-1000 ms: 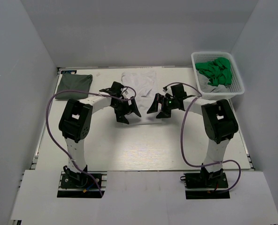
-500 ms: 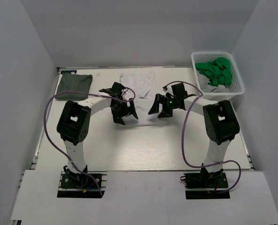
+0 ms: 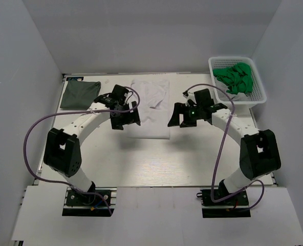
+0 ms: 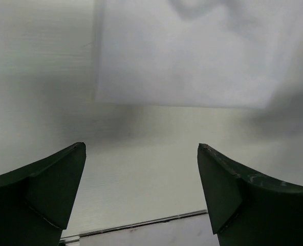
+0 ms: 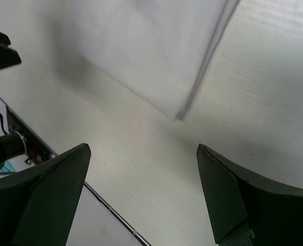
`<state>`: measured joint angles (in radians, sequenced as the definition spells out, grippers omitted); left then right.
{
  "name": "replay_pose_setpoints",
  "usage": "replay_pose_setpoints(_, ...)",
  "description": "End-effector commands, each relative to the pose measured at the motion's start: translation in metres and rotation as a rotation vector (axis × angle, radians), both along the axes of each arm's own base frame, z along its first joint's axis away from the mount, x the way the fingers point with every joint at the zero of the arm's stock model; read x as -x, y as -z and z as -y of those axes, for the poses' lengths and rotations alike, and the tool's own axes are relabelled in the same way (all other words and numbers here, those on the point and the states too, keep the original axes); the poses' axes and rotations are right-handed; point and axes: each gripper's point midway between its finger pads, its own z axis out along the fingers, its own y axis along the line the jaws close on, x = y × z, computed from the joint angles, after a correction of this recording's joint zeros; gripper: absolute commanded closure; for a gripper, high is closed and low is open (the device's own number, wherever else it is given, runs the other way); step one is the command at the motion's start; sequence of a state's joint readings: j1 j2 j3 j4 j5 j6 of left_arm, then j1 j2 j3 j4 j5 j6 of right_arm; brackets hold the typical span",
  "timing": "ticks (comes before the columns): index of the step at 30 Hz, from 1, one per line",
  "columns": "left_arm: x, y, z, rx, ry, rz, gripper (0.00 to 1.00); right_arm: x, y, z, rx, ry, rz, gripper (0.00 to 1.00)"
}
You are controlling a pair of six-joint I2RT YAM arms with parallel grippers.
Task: Fold and stack the t-shirts
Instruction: Fold the folded rectangular tshirt in 1/3 of the way, then grab one side of the 2/3 rectangular tshirt with both arms
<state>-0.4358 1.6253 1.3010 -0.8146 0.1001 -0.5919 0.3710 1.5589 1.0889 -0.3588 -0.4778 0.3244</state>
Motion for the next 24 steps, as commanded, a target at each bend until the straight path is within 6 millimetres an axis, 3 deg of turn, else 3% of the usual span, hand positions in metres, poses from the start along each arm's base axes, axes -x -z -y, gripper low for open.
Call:
replay_pose_setpoints(1, 0.014, 0.039, -0.033, -0.166, -0.084, -0.106, 0.0, 0.023, 0.029, -0.002, 0.04, -0.009, -0.1, 0.1)
replay_pose_setpoints(7, 0.008, 0.059, -0.03, -0.153, -0.096, -0.117, 0.0, 0.028, 0.053, -0.027, 0.036, -0.012, -0.199, 0.1)
replay_pose_setpoints(14, 0.004, 0.083, -0.024, -0.125, -0.089, -0.153, 0.0, 0.028, 0.085, -0.027, 0.106, 0.03, -0.268, 0.1)
replay_pose_setpoints(18, 0.007, 0.098, -0.02, -0.092, -0.07, -0.19, 0.08, 0.035, 0.098, -0.028, 0.109, 0.043, -0.316, 0.1)
replay_pose_setpoints(23, 0.013, 0.108, -0.018, -0.063, -0.055, -0.214, 0.24, 0.027, 0.101, -0.031, 0.094, 0.066, -0.304, 0.1)
replay_pose_setpoints(24, 0.018, 0.111, -0.018, -0.059, -0.052, -0.23, 0.27, 0.025, 0.103, -0.032, 0.095, 0.066, -0.307, 0.14)
